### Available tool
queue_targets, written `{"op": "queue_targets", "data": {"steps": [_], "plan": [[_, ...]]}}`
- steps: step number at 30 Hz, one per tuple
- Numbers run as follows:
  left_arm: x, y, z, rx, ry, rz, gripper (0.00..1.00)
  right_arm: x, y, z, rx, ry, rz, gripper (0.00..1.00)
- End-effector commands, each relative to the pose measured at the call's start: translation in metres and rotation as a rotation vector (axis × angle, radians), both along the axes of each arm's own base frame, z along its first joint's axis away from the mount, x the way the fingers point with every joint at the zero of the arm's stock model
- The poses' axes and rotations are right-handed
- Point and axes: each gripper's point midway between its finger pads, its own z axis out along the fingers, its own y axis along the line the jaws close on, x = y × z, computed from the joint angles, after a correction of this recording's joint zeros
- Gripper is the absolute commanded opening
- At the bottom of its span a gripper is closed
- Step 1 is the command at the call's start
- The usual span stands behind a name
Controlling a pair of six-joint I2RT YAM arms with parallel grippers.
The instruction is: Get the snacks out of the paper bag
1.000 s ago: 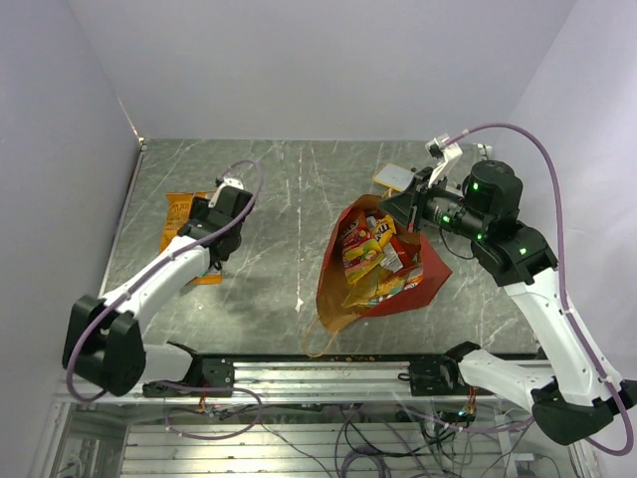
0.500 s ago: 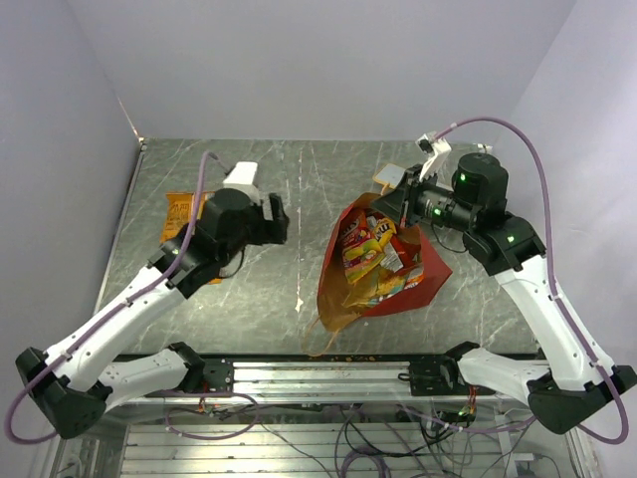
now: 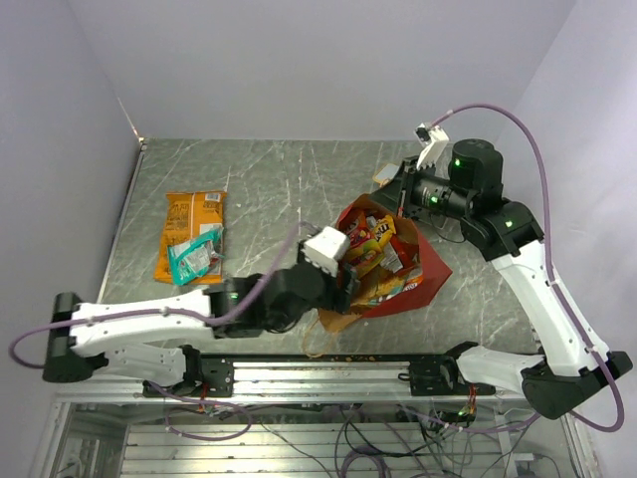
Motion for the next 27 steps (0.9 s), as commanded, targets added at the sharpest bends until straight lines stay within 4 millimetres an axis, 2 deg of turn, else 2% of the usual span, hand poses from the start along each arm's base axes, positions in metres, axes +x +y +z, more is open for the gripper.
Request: {"op": "queue_targets", "data": {"steps": [1, 5, 11, 14, 17, 19, 22, 27], "plan": [[0.007, -0.038, -0.009, 0.028, -0.079, 0.007, 0.74, 0.001, 0.001, 0.01, 0.039, 0.026, -0.03, 0.0], [0.008, -0.062, -0.019, 0.07, -0.108, -0.039, 0.73, 0.001, 0.002, 0.008, 0.049, 0.054, -0.038, 0.0], [0.014, -0.082, -0.026, 0.092, -0.127, -0.059, 0.69, -0.001, 0.0, 0.006, 0.05, 0.066, -0.051, 0.0], [0.021, -0.085, -0.033, 0.07, -0.096, -0.054, 0.7, -0.001, 0.0, 0.004, 0.05, 0.071, -0.051, 0.0], [0.036, -0.084, -0.041, 0.003, -0.036, -0.054, 0.81, -0.002, 0.0, 0.005, 0.053, 0.069, -0.048, 0.0], [0.042, -0.083, -0.043, -0.038, -0.008, -0.07, 0.82, -0.002, -0.001, 0.007, 0.052, 0.059, -0.048, 0.0], [0.043, -0.087, -0.041, -0.047, -0.007, -0.083, 0.82, -0.003, -0.002, 0.009, 0.05, 0.046, -0.047, 0.0], [0.044, -0.1, -0.049, -0.02, 0.013, -0.104, 0.75, -0.005, -0.003, 0.012, 0.051, 0.032, -0.045, 0.0]]}}
